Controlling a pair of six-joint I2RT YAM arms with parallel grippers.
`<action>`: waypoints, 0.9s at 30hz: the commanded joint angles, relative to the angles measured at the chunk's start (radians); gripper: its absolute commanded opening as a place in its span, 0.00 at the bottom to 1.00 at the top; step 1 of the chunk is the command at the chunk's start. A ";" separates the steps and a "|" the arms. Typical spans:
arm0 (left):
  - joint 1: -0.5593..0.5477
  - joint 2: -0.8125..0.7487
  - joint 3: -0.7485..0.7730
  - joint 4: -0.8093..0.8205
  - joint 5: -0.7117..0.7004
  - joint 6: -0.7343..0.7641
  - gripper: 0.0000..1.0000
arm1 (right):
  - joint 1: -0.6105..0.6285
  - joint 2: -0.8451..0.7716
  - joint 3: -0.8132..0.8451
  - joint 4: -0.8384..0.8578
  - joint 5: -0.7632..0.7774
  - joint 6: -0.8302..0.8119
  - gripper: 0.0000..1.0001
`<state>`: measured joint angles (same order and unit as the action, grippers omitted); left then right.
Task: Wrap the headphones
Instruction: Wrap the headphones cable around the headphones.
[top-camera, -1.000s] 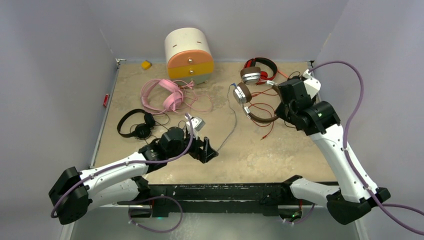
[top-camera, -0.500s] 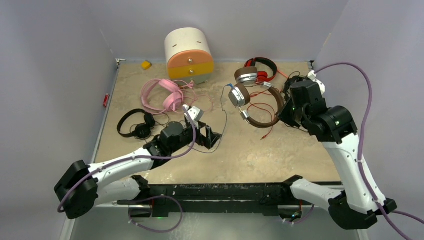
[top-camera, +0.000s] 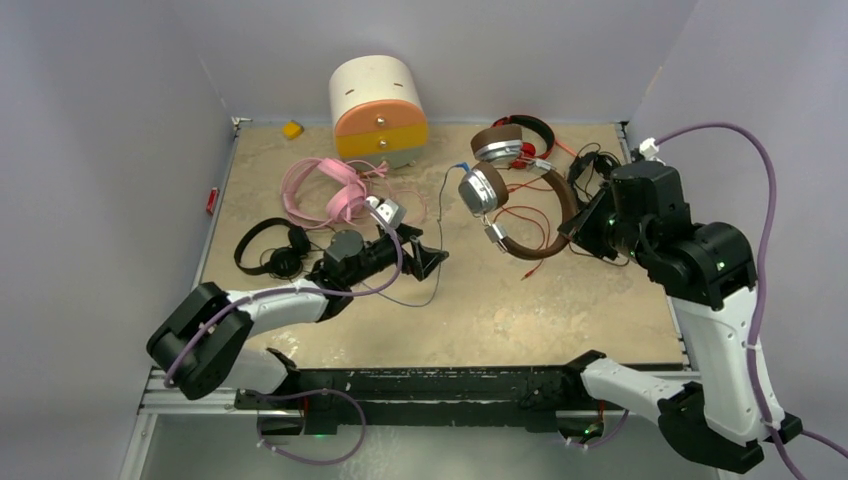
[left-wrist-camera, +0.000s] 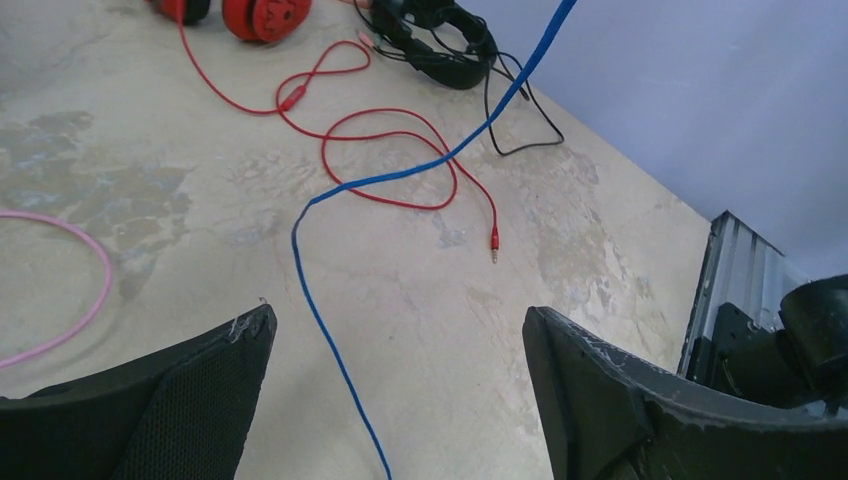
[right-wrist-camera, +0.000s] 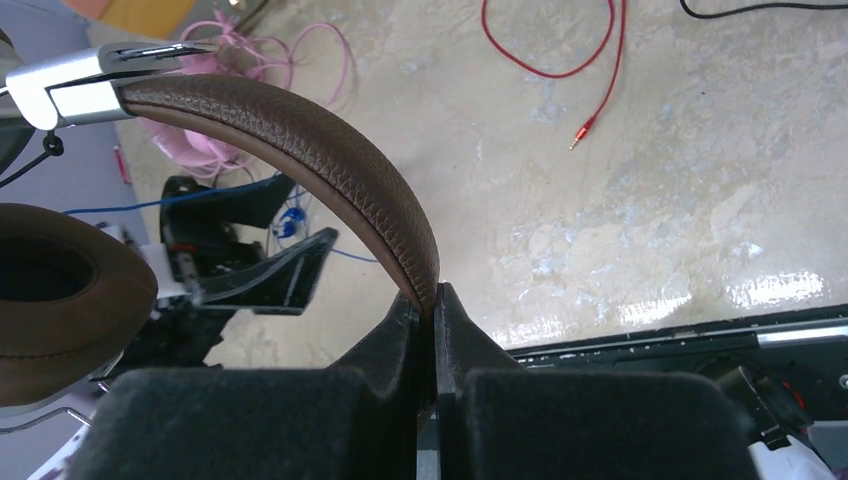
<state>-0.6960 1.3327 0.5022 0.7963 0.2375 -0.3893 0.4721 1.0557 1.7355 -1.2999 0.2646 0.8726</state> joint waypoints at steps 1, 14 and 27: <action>-0.001 0.074 0.031 0.154 0.091 0.042 0.90 | 0.002 -0.006 0.098 -0.001 -0.025 0.033 0.00; -0.002 0.244 0.160 0.003 0.181 0.026 0.02 | 0.002 -0.049 0.277 -0.037 0.102 0.109 0.00; -0.154 0.272 0.359 -0.451 0.233 0.003 0.00 | 0.002 -0.112 -0.075 0.229 0.058 0.195 0.00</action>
<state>-0.8143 1.5826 0.7525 0.5026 0.4450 -0.3748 0.4725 0.9039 1.6920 -1.2144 0.3561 0.9962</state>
